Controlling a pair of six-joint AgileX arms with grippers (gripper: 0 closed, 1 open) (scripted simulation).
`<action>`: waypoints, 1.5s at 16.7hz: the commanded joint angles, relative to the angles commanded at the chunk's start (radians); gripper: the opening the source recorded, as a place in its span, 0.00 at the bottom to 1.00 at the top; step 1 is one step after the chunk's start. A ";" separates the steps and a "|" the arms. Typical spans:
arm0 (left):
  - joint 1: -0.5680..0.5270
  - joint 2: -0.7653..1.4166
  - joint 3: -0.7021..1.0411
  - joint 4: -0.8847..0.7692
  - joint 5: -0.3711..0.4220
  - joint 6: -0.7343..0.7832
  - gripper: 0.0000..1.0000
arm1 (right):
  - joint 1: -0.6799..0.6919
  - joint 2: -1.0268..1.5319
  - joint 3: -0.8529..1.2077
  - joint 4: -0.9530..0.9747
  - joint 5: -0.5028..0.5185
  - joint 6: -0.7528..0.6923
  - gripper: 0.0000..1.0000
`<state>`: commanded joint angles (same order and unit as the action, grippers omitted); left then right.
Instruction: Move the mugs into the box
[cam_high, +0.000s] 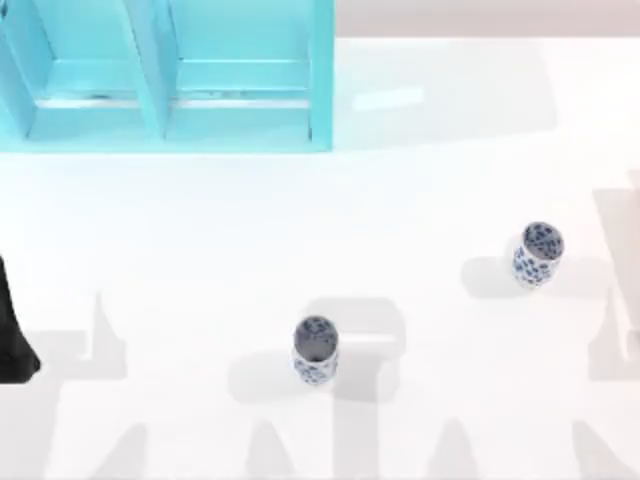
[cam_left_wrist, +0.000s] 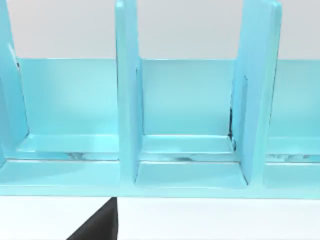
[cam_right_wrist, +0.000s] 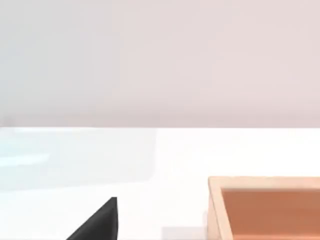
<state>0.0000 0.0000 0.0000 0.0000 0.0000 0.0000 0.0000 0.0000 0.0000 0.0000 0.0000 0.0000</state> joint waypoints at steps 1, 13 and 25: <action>0.000 0.000 0.000 0.000 0.000 0.000 1.00 | 0.000 0.000 0.000 0.000 0.000 0.000 1.00; 0.000 0.000 0.000 0.000 0.000 0.000 1.00 | 0.155 0.554 0.343 -0.374 0.038 0.203 1.00; 0.000 0.000 0.000 0.000 0.000 0.000 1.00 | 0.548 1.549 1.288 -1.032 0.037 0.637 1.00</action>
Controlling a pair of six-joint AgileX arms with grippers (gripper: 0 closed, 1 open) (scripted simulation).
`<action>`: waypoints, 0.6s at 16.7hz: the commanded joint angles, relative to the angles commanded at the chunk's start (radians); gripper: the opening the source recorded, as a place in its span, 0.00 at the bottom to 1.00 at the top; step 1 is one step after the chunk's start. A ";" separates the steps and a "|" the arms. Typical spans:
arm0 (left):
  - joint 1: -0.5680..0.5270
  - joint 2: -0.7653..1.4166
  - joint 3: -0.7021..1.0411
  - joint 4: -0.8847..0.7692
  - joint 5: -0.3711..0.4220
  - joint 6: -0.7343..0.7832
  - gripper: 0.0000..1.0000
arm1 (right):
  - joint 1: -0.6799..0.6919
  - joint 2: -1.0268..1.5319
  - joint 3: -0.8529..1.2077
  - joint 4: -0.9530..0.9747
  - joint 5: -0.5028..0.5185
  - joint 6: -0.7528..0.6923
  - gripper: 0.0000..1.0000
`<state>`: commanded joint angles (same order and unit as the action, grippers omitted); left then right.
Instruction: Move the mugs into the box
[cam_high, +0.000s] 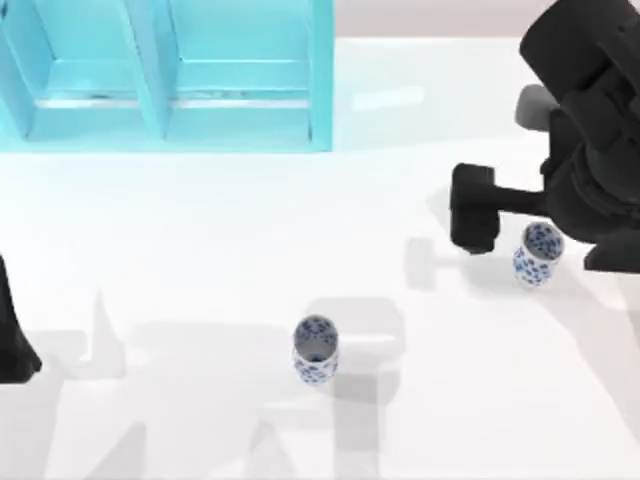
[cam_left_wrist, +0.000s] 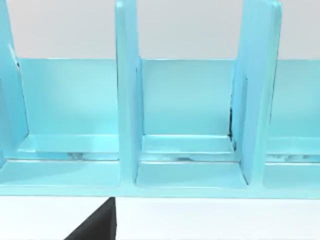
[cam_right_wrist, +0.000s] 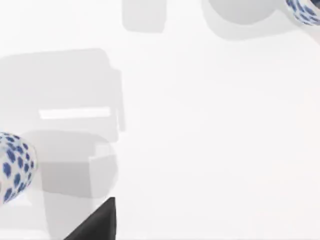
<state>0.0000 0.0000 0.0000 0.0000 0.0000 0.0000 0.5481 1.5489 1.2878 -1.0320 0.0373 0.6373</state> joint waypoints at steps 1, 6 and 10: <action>0.000 0.000 0.000 0.000 0.000 0.000 1.00 | 0.035 0.074 0.083 -0.047 -0.003 0.031 1.00; 0.000 0.000 0.000 0.000 0.000 0.000 1.00 | 0.189 0.393 0.449 -0.245 -0.021 0.154 1.00; 0.000 0.000 0.000 0.000 0.000 0.000 1.00 | 0.270 0.557 0.641 -0.342 -0.032 0.210 1.00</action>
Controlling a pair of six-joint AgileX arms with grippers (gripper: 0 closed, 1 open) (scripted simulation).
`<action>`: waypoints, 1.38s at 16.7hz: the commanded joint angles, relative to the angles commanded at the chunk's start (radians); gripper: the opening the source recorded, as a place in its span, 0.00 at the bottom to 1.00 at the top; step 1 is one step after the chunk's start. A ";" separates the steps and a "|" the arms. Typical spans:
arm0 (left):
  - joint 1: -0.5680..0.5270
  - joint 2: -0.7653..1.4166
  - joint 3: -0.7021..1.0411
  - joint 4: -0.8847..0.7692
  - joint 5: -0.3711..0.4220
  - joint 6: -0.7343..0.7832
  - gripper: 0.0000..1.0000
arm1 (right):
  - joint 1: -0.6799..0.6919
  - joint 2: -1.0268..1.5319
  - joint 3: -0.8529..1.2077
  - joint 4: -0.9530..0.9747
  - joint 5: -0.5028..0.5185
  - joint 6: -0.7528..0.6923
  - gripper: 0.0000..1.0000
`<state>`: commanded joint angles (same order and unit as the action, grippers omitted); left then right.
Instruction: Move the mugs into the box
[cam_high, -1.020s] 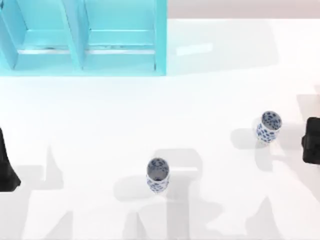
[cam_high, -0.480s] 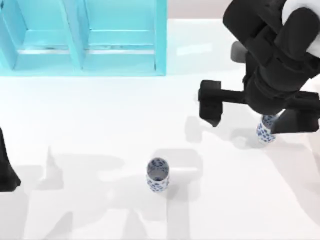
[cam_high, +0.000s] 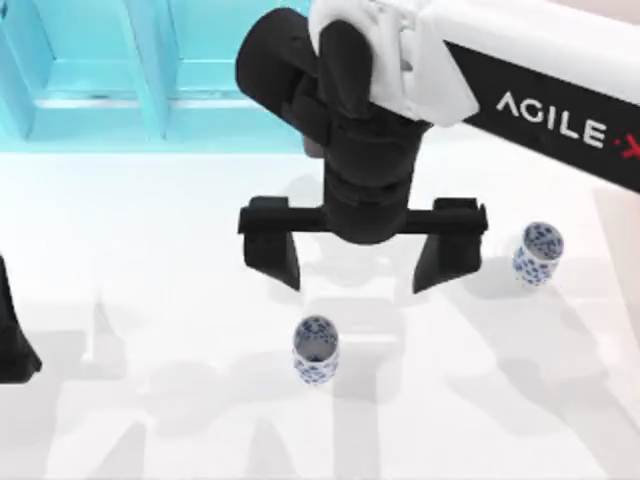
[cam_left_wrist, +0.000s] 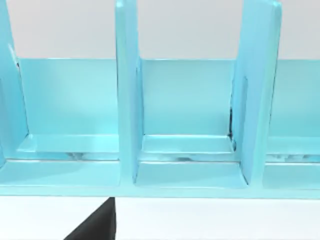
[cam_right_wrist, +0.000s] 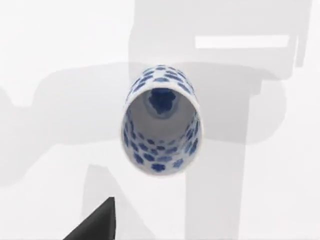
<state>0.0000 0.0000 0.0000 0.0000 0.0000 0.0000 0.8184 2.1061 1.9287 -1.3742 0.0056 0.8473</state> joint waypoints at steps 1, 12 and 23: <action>0.000 0.000 0.000 0.000 0.000 0.000 1.00 | 0.012 0.024 0.028 -0.014 -0.002 0.007 1.00; 0.000 0.000 0.000 0.000 0.000 0.000 1.00 | 0.023 0.057 -0.013 0.047 -0.004 0.012 1.00; 0.000 0.000 0.000 0.000 0.000 0.000 1.00 | 0.028 0.100 -0.262 0.342 -0.003 0.019 1.00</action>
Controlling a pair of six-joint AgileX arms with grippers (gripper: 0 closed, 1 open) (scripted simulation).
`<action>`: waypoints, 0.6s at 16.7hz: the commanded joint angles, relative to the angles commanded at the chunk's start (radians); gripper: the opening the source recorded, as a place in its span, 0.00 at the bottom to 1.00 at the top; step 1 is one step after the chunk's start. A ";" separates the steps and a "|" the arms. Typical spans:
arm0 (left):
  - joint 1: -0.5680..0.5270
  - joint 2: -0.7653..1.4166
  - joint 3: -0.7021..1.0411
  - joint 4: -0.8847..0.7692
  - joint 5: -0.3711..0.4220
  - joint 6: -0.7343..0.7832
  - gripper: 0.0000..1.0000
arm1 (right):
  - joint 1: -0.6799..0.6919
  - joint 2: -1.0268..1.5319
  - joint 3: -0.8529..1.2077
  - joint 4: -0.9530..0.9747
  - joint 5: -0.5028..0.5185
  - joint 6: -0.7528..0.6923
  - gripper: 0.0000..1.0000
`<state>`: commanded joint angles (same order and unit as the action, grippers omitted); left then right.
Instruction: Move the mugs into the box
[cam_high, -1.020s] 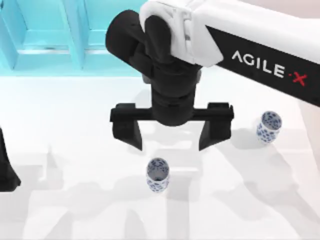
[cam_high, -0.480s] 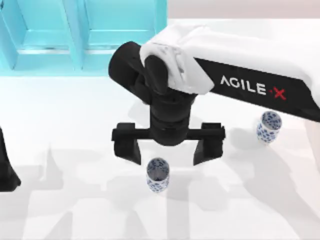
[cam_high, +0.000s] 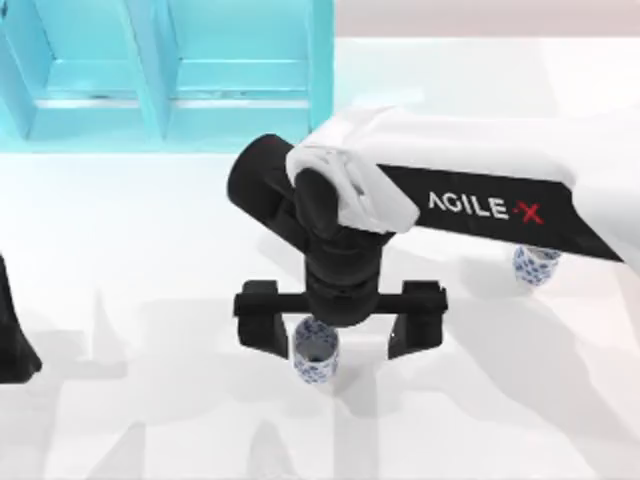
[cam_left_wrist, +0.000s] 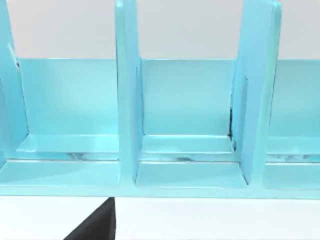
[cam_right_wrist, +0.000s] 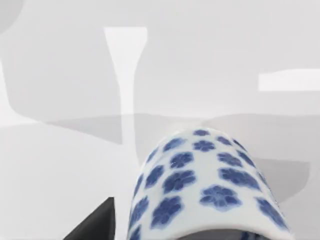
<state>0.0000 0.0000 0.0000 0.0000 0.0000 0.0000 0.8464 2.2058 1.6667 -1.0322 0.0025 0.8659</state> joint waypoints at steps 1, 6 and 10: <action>0.000 0.000 0.000 0.000 0.000 0.000 1.00 | 0.000 0.000 0.000 0.000 0.000 0.000 1.00; 0.000 0.000 0.000 0.000 0.000 0.000 1.00 | 0.000 0.000 0.000 0.000 0.000 0.000 0.62; 0.000 0.000 0.000 0.000 0.000 0.000 1.00 | 0.000 0.000 0.000 0.000 0.000 0.000 0.32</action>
<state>0.0000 0.0000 0.0000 0.0000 0.0000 0.0000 0.8464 2.2058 1.6667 -1.0322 0.0025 0.8659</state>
